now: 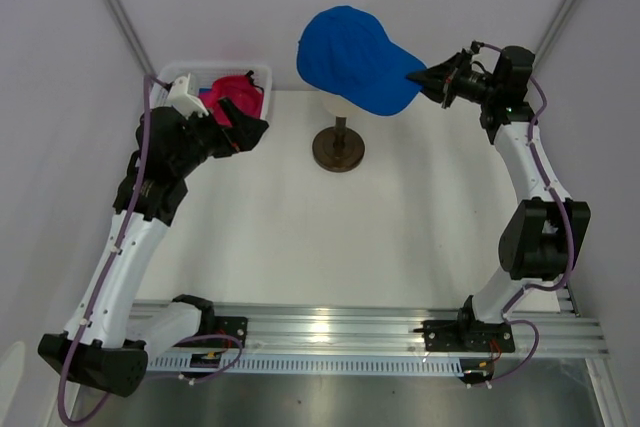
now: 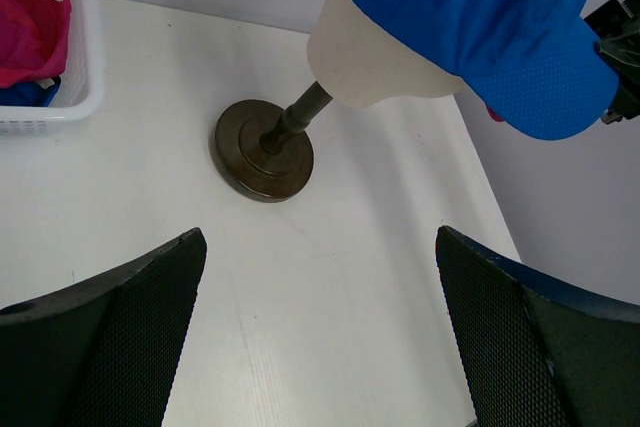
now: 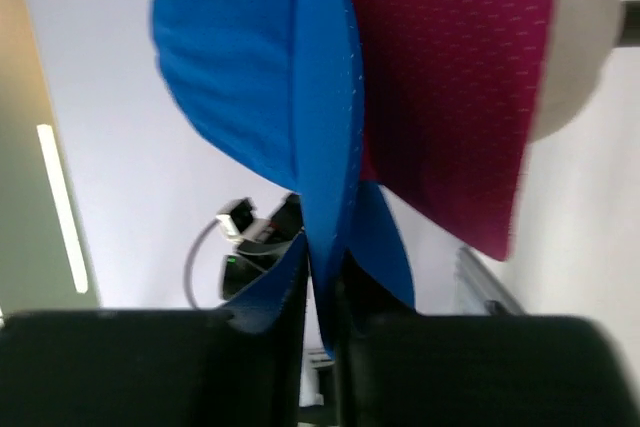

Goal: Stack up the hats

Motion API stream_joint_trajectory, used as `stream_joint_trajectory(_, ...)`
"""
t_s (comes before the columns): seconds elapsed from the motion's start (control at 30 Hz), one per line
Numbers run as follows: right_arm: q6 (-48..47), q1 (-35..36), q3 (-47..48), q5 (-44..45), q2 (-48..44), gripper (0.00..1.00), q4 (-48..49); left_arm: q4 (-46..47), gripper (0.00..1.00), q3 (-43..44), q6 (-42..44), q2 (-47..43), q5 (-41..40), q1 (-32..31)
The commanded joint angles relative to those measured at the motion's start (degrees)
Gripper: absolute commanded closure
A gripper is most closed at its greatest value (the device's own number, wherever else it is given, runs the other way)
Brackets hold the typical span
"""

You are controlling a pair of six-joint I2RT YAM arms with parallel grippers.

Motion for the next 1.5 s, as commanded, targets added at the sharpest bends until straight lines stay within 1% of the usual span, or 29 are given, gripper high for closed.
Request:
stream_joint_trajectory(0.0, -11.3, -1.4, 0.7, -0.3, 2.8, 0.82, -8.8, -0.5, 0.0, 0.2, 0.3, -1.6, -1.0, 0.7)
stream_joint_trajectory(0.03, -12.9, -1.4, 3.1, 0.2, 3.3, 0.79, -12.6, -0.6, 0.0, 0.2, 0.5, -1.6, -1.1, 0.7)
stream_joint_trajectory(0.07, -14.4, -1.3, 4.1, 0.6, 3.6, 0.76, -14.0, -0.7, 0.0, 0.2, 0.5, -1.9, -1.3, 0.7)
stream_joint_trajectory(0.1, -16.1, -1.3, 5.4, 0.7, 4.3, 0.68, -15.5, -0.8, 0.0, 0.2, 0.6, -1.9, -1.5, 0.7)
stream_joint_trajectory(0.13, -19.4, -1.4, 6.4, 0.9, 4.6, 0.64, -18.8, -0.9, 0.01, 0.4, 0.7, -1.9, -1.5, 0.7)
stream_joint_trajectory(0.17, -21.3, -1.4, 8.6, 0.8, 4.9, 0.54, -20.1, -1.1, 0.0, 0.3, 0.7, -2.0, -1.8, 0.7)
stream_joint_trajectory(0.2, -22.8, -1.4, 9.5, 0.6, 5.0, 0.48, -21.3, -1.2, 0.0, 0.3, 0.8, -2.1, -1.8, 0.7)
stream_joint_trajectory(0.27, -25.3, -1.5, 10.7, -0.5, 4.9, 0.41, -23.0, -1.3, 0.0, 0.3, 1.1, -2.2, -1.9, 0.7)
stream_joint_trajectory(0.3, -26.3, -1.5, 12.0, -0.5, 4.3, 0.33, -23.7, -1.3, 0.01, 0.3, 1.1, -2.2, -2.0, 0.7)
stream_joint_trajectory(0.33, -27.5, -1.6, 12.8, -0.3, 3.8, 0.3, -25.5, -1.3, 0.01, 0.4, 1.2, -2.2, -1.9, 0.7)
stream_joint_trajectory(0.37, -30.8, -1.6, 13.7, -0.1, 3.3, 0.27, -26.8, -1.3, 0.0, 0.2, 1.2, -2.2, -2.0, 0.7)
stream_joint_trajectory(0.4, -32.5, -1.6, 15.5, 0.2, 2.8, 0.22, -28.4, -1.3, 0.0, 0.4, 1.3, -2.2, -1.9, 0.7)
stream_joint_trajectory(0.47, -35.8, -1.5, 16.0, 1.7, 0.9, 0.18, -32.3, -1.2, 0.01, 0.3, 1.4, -2.1, -1.6, 0.7)
stream_joint_trajectory(0.5, -37.7, -1.5, 15.7, 2.1, 0.1, 0.13, -32.9, -1.3, 0.0, 0.3, 1.4, -2.0, -1.5, 0.7)
stream_joint_trajectory(0.57, -38.6, -0.9, 12.3, 3.3, -2.5, 0.06, -31.3, -1.3, 0.0, 0.5, 1.6, -1.9, -1.4, 0.7)
stream_joint_trajectory(0.6, -37.8, -0.7, 10.3, 3.2, -3.2, 0.01, -29.4, -1.2, 0.01, 0.2, 1.6, -1.9, -1.2, 0.7)
stream_joint_trajectory(0.63, -37.1, -0.5, 6.4, 2.8, -3.8, 0.0, -24.8, -1.2, 0.01, 0.3, 1.6, -1.8, -1.1, 0.7)
stream_joint_trajectory(0.73, -37.4, 0.5, 1.7, 3.9, -4.3, 0.0, -19.0, -1.3, 0.0, 0.8, 1.9, -1.3, -0.4, 0.7)
stream_joint_trajectory(0.83, -38.6, 1.0, 0.6, 5.5, -3.0, 0.01, -16.5, -2.0, 0.0, 1.5, 2.4, -1.2, -0.1, 0.7)
stream_joint_trajectory(0.9, -37.7, 1.4, -0.9, 5.4, -1.5, 0.0, -13.3, -2.4, 0.01, 1.8, 2.7, -1.2, -0.3, 0.7)
stream_joint_trajectory(0.93, -37.0, 1.4, -0.9, 5.7, -1.0, 0.01, -10.9, -2.6, 0.0, 2.3, 2.8, -1.2, -0.4, 0.7)
stream_joint_trajectory(1.0, -37.0, 1.4, 0.1, 5.9, 1.0, 0.01, -9.1, -3.1, 0.0, 2.7, 3.1, -1.2, -0.6, 0.7)
stream_joint_trajectory(1.17, -36.3, 1.4, 4.1, 5.8, 4.6, 0.0, -6.9, -4.7, 0.0, 4.3, 3.8, -1.4, -1.1, 0.7)
stream_joint_trajectory(1.23, -34.3, 1.4, 4.2, 5.6, 5.6, 0.05, -2.0, -5.3, 0.0, 4.4, 4.1, -1.4, -1.3, 0.7)
stream_joint_trajectory(1.27, -31.6, 1.4, 4.2, 5.3, 6.0, 0.1, -0.1, -5.5, 0.0, 4.6, 4.1, -1.4, -1.6, 0.7)
stream_joint_trajectory(1.3, -30.2, 1.4, 3.9, 4.8, 6.4, 0.12, 3.5, -5.7, 0.0, 4.6, 4.2, -1.4, -1.8, 0.7)
stream_joint_trajectory(1.37, -27.2, 3.1, 3.8, 4.4, 7.7, 0.19, 6.6, -5.7, 0.01, 4.6, 4.1, -1.4, -1.9, 0.7)
stream_joint_trajectory(1.47, -23.4, 3.6, 3.4, 4.0, 9.5, 0.23, 13.5, -5.6, 0.01, 4.7, 3.8, -1.1, -1.8, 0.7)
